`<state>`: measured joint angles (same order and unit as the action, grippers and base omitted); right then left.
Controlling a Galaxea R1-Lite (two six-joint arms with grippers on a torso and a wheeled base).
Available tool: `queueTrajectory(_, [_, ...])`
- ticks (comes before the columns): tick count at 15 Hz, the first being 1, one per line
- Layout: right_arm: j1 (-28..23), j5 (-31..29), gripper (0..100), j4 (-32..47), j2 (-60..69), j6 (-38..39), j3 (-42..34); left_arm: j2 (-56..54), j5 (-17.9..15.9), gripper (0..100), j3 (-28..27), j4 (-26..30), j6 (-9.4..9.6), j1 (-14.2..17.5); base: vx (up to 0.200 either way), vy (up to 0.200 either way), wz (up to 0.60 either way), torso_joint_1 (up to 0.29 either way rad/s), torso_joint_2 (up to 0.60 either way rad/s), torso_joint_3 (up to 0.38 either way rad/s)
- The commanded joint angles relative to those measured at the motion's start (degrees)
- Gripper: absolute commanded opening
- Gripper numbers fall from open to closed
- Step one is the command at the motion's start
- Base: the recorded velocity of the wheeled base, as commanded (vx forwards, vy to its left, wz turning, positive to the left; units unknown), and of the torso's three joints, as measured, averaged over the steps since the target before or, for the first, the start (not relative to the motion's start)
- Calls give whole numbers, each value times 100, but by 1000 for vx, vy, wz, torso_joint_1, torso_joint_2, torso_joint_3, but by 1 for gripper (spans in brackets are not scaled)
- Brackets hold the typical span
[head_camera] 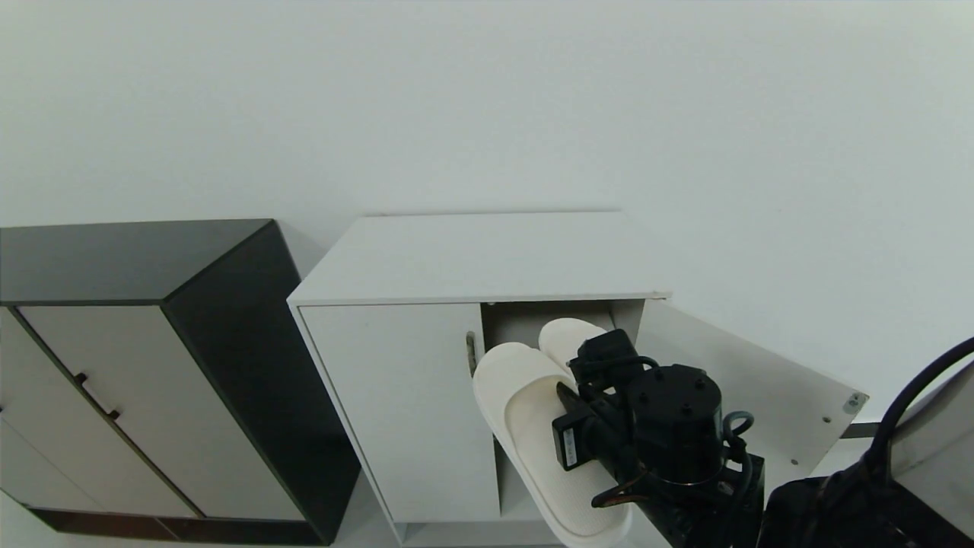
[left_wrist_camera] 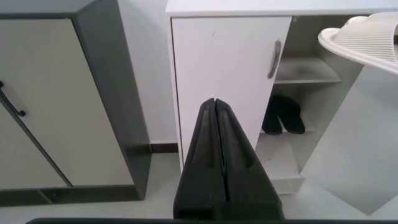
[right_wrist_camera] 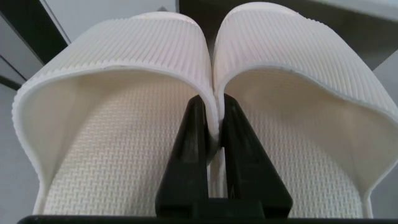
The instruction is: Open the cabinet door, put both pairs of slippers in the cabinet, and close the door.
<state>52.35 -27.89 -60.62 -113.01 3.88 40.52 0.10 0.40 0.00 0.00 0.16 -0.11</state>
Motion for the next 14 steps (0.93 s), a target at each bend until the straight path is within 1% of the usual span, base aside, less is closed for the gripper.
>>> queueTrajectory(1, [4, 3, 0, -2, -2, -1, 0, -1, 4, 0, 0, 0, 2, 2, 0, 0, 0, -242, 559, 320])
queueTrajectory(7, [4, -6, 0, -2, -46, -1, 0, -1, 4, 0, 0, 0, 2, -7, 0, 0, 0, -219, 535, 315])
queueTrajectory(14, [12, -6, 0, -2, -46, -1, -9, -1, 4, 0, 0, 0, 2, 2, 0, 0, 0, -180, 502, 319])
